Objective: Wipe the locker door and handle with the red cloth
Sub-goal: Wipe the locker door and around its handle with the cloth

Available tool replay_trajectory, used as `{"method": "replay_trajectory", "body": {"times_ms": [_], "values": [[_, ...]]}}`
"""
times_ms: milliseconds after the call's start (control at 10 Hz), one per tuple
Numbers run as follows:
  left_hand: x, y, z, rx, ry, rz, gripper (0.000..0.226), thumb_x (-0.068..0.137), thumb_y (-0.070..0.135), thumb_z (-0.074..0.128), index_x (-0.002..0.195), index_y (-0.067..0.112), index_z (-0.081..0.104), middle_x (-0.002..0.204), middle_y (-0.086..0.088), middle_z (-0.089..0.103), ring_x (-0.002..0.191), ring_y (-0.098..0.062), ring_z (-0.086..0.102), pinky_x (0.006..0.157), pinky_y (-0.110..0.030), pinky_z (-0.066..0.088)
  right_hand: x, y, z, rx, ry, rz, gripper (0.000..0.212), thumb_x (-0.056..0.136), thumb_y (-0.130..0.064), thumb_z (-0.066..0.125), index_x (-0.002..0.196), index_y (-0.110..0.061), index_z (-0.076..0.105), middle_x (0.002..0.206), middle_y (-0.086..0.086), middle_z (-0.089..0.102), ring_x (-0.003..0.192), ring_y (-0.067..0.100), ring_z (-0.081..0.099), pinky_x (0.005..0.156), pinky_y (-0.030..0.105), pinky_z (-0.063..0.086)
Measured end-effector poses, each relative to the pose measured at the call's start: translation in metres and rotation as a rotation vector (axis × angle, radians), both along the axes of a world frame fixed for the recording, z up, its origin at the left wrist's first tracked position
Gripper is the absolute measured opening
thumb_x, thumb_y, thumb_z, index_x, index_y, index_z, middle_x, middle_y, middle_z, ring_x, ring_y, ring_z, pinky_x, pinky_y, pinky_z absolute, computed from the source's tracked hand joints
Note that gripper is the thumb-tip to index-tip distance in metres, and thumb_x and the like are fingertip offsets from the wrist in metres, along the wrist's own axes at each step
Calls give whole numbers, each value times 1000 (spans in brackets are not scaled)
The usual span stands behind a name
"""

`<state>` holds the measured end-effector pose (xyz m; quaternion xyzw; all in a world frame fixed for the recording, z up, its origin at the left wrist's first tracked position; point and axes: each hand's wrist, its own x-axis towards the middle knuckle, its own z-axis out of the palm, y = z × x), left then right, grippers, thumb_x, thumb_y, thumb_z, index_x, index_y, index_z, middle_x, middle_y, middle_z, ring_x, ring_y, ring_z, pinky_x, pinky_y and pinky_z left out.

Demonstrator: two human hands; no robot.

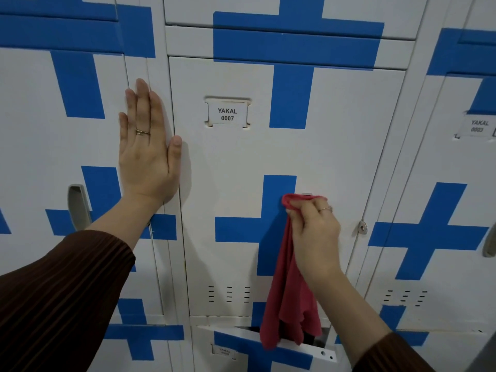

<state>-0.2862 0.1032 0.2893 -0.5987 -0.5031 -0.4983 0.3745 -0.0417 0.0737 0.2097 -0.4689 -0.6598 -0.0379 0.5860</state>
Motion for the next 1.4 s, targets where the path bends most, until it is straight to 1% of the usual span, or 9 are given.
{"method": "replay_trajectory", "body": {"times_ms": [100,200,300,500,700,900,1100,1300,1400], "values": [[0,0,0,-2,-2,0,61,96,31,19,146,-3,9,153,-24,7,142,-33,1,116,-32,-6,-3,-1,-9,-42,20,23,17,82,4,61,93,-5,70,95,11,63,83,17,56,80,3,33],[0,0,0,-4,-2,1,61,96,31,19,146,-3,9,153,-24,7,142,-33,1,116,-32,-6,2,3,5,7,89,-4,17,77,3,67,87,-9,72,87,5,65,76,11,55,77,17,44],[0,0,0,2,1,-1,61,97,31,19,146,-3,9,153,-25,8,142,-34,2,116,-33,-5,2,5,12,65,100,-47,14,76,3,68,87,-6,71,83,6,65,73,16,56,73,24,47],[-1,0,-1,4,5,0,61,96,31,20,146,-3,9,153,-25,8,142,-34,2,116,-34,-5,1,2,-9,-13,16,31,19,75,9,66,85,-6,72,88,7,67,80,13,61,83,0,34],[-1,0,0,-2,3,-9,61,97,32,19,146,-3,9,153,-25,8,142,-34,2,116,-34,-5,4,6,3,88,1,-48,17,76,5,68,90,-4,71,86,10,67,79,16,57,81,14,38],[-1,0,0,-9,-1,-7,61,97,33,17,146,-3,8,153,-24,8,142,-33,2,116,-34,-4,3,-3,-34,-79,-127,-29,20,76,7,67,89,-7,72,86,9,66,74,22,63,79,-6,28],[-1,0,-1,-19,0,-3,61,97,34,17,146,-1,7,154,-23,7,143,-31,1,117,-35,-3,4,4,9,76,19,-61,17,75,6,68,87,-5,72,85,8,67,77,8,53,81,-5,29],[-2,0,-1,-17,-2,0,61,97,32,19,146,-1,7,154,-22,7,143,-30,1,117,-34,-4,5,1,-23,-19,-137,-38,22,71,9,70,86,-7,72,84,7,68,79,16,62,83,5,34],[-2,0,-1,-15,1,8,60,97,32,19,146,-1,8,154,-22,7,143,-30,1,117,-34,-4,7,0,-29,-102,-184,-13,23,70,9,71,82,-9,74,82,5,69,76,21,65,84,3,31]]}}
